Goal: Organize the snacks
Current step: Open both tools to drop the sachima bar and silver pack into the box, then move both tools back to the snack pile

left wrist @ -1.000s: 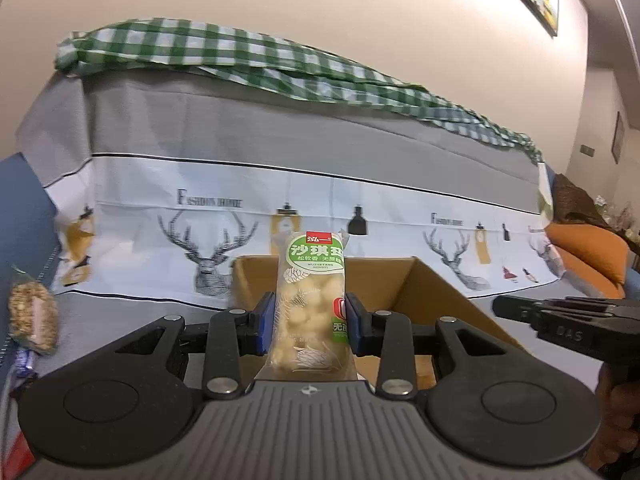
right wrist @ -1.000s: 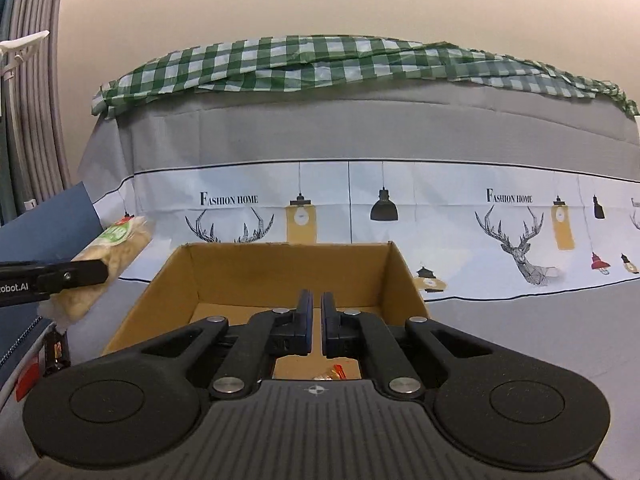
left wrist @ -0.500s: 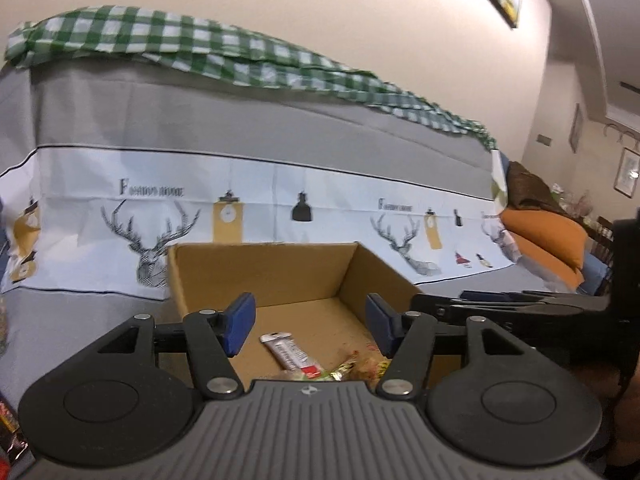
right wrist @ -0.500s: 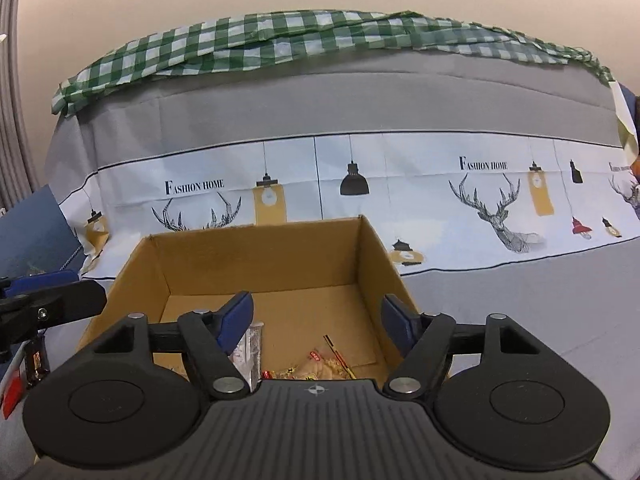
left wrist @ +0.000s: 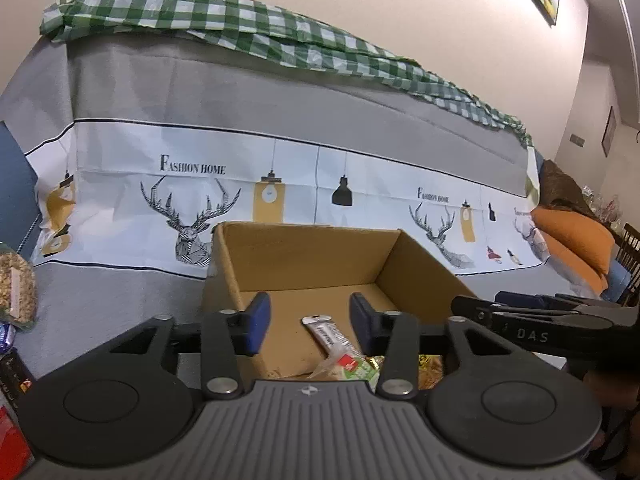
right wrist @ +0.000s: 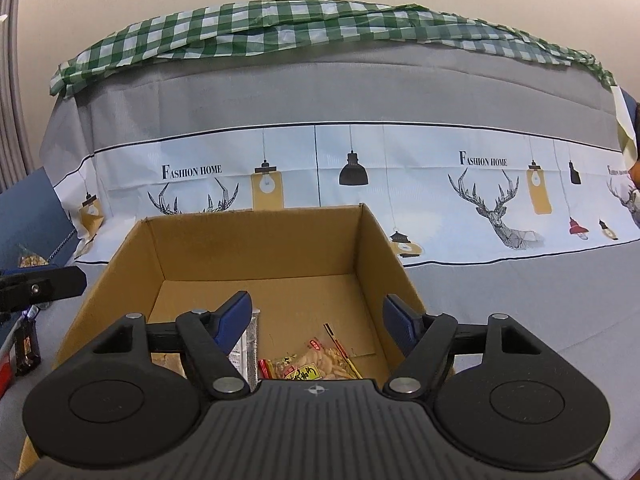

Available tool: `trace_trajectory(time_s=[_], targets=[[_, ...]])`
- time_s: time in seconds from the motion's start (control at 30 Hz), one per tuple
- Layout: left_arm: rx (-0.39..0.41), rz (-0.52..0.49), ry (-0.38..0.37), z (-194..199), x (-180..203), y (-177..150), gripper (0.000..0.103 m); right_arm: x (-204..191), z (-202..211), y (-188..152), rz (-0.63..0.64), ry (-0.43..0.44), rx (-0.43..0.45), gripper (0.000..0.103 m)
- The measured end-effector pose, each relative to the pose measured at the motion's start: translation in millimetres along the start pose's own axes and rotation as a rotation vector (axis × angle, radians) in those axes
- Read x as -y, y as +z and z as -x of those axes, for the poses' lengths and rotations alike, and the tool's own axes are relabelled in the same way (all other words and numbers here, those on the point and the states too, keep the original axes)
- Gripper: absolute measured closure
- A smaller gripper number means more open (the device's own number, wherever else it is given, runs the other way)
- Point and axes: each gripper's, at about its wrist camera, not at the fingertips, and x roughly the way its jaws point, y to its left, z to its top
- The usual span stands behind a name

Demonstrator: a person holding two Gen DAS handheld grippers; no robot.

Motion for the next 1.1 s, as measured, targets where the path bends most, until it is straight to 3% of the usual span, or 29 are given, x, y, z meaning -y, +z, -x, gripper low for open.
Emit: trace_trajectory(time_s=[0.07, 0.27, 0.33, 0.7, 1.1], targets=[[-0.006, 0.001, 0.017, 1, -4, 0, 0.063, -2, 0, -1, 0.010, 0.007, 0.003, 0.037], [-0.029, 0.046, 0.073, 6, -22, 0, 0.063, -13, 0, -1, 0.028, 0.049, 0.001, 0.059], [-0.042, 0.058, 0.100, 8, -29, 0, 0.064, -19, 1, -1, 0.034, 0.063, 0.003, 0.063], [-0.083, 0.100, 0.208, 28, -65, -4, 0.063, -67, 10, 0, 0.055, 0.186, 0.032, 0.069], [0.001, 0.167, 0.307, 63, -100, 5, 0.064, -150, 29, -5, 0.104, 0.418, 0.087, 0.072]])
